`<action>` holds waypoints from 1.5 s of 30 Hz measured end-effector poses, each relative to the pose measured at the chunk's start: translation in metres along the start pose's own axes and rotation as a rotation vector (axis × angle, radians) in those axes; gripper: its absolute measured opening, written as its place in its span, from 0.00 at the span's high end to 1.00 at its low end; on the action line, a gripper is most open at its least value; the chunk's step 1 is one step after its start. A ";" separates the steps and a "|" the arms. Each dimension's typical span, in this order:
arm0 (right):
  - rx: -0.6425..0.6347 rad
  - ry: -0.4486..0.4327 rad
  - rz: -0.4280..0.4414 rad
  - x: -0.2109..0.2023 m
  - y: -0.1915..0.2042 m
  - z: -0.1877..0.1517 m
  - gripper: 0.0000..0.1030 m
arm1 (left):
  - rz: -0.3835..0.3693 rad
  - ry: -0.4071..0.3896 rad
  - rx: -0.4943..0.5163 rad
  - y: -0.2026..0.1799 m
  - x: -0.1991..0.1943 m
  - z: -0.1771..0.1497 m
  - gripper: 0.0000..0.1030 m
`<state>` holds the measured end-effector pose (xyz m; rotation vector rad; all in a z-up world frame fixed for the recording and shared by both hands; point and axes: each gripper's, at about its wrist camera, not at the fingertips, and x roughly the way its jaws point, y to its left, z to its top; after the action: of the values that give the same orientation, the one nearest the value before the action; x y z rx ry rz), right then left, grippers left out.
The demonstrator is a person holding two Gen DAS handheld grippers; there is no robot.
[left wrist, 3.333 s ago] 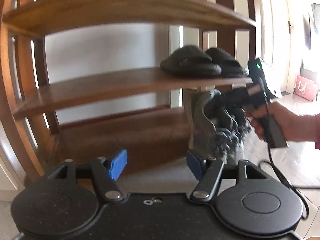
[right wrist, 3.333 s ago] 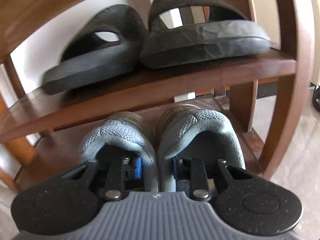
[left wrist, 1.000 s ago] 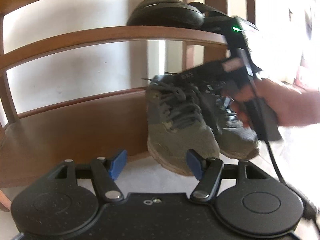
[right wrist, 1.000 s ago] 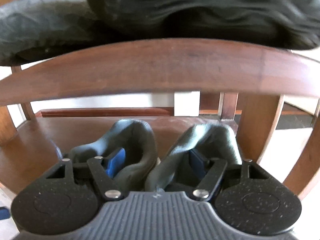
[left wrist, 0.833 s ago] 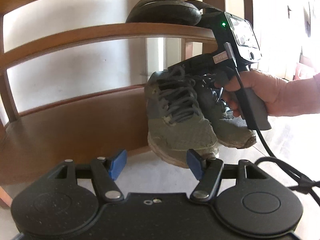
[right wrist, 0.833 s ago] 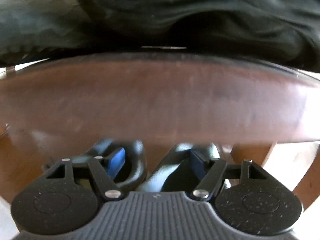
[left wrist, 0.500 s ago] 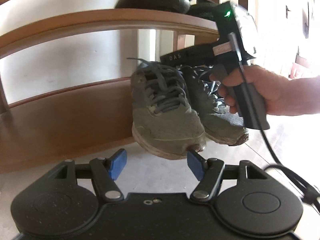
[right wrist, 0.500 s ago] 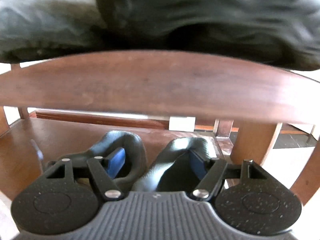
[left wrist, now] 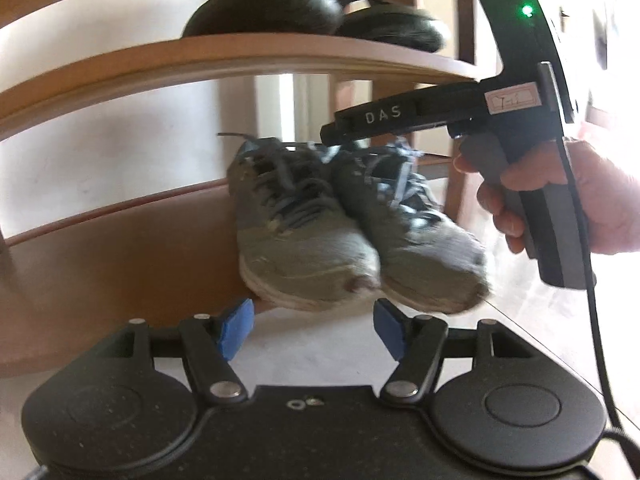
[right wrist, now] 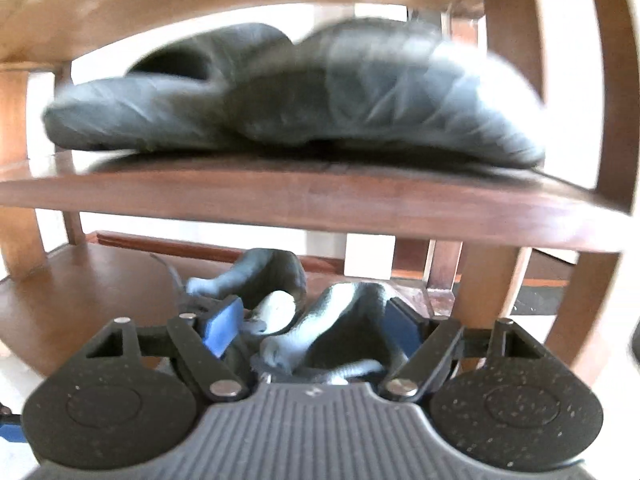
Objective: Organize scattered shoes
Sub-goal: 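Lower the grey sneakers onto the lower shelf and open the right tool, then move the right tool to the white heart-print slides beside the orange slides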
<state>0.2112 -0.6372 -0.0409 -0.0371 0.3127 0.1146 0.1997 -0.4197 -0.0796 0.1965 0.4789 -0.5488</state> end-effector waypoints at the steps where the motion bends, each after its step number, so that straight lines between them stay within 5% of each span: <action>1: -0.001 -0.004 0.006 -0.015 0.002 0.003 0.21 | -0.002 0.000 0.003 0.000 -0.001 0.000 0.36; 7: 0.017 0.046 -0.010 -0.070 -0.001 -0.025 0.23 | 0.021 0.009 -0.029 0.007 0.001 0.001 0.36; 19: 0.091 0.281 -0.024 -0.084 0.025 -0.094 0.63 | 0.038 0.007 -0.038 0.000 -0.006 0.000 0.36; 37: 0.086 0.276 -0.108 0.020 0.006 -0.053 0.58 | 0.083 0.008 0.040 -0.007 0.033 0.020 0.33; 41: 0.149 0.248 -0.075 0.006 0.002 -0.052 0.58 | 0.099 0.015 0.041 -0.005 0.032 0.018 0.35; 45: 0.127 0.317 0.042 -0.046 0.015 -0.076 0.56 | 0.076 0.023 0.015 0.007 0.005 0.002 0.35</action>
<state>0.1427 -0.6316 -0.0992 0.0781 0.6369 0.1304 0.2081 -0.4170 -0.0796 0.2347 0.4880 -0.4765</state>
